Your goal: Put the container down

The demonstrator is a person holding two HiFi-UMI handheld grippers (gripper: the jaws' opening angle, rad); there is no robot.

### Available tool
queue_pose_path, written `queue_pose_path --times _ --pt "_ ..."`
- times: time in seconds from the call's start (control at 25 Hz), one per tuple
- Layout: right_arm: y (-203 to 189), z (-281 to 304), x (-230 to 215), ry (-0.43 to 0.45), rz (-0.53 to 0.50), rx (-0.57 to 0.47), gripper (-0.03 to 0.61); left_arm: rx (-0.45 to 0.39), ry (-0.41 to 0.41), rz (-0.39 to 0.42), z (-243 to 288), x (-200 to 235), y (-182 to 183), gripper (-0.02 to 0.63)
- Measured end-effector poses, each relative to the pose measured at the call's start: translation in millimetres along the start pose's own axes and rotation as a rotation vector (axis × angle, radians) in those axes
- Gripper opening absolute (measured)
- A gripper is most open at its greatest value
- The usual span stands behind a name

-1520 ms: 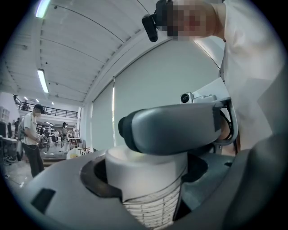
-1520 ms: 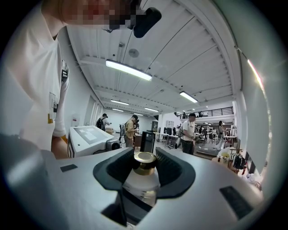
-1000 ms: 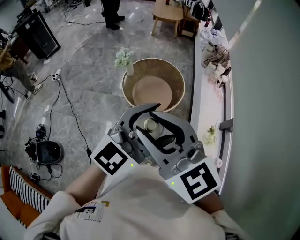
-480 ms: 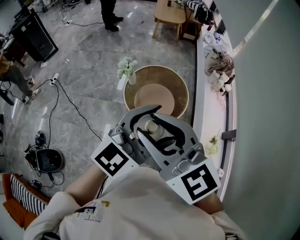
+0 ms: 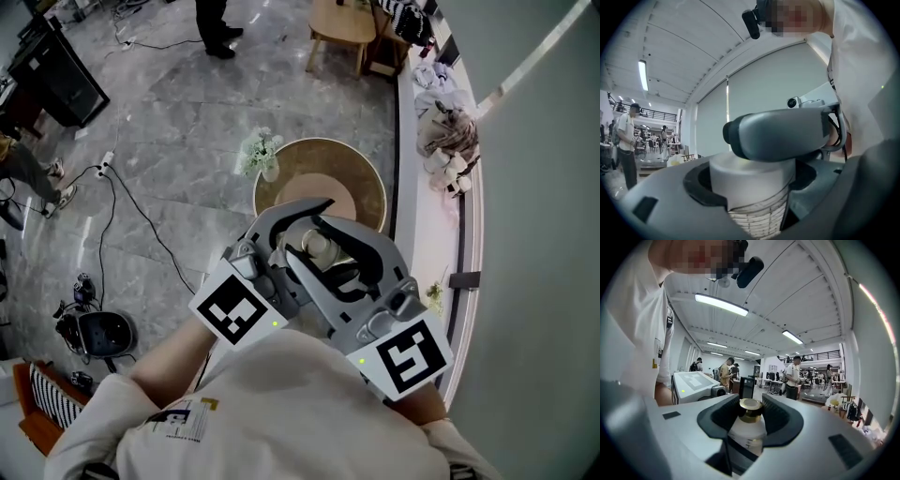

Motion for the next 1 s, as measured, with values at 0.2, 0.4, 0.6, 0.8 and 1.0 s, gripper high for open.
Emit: queue_pose_path --times 0.2,0.4,0.6,0.8,1.0 --pt "15.2 42.0 -19.4 -0.021 0.0 0.007 0.15 -0.012 -0.022 0.007 -2.6 48.4 -5.8 0.353" --pt "21.6 71.7 -32.2 -0.028 -0.006 0.015 0.15 -0.013 -0.029 0.025 -4.2 81.6 -13.3 0.353" --pt "20.8 82.6 -38.4 -0.042 -0.026 0.019 0.15 -0.033 -0.028 0.042 -1.3 93.6 -17.6 0.353" --pt "25.4 97.2 -48.9 -0.035 -0.023 0.021 0.15 -0.019 -0.026 0.03 1.1 110.7 -20.9 0.353" --pt "23.1 102.4 -69.8 -0.014 -0.013 0.031 0.15 -0.022 -0.018 0.006 17.1 123.5 -20.1 0.353"
Point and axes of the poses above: the fingertips, and each gripper's own axes: z forward along the fingers, x to its left, y out of its top, the point moved 6 cm from there along -z, backward along the fingers, and after that the axes turned 13 degrees about x, right-handed, at the moved point
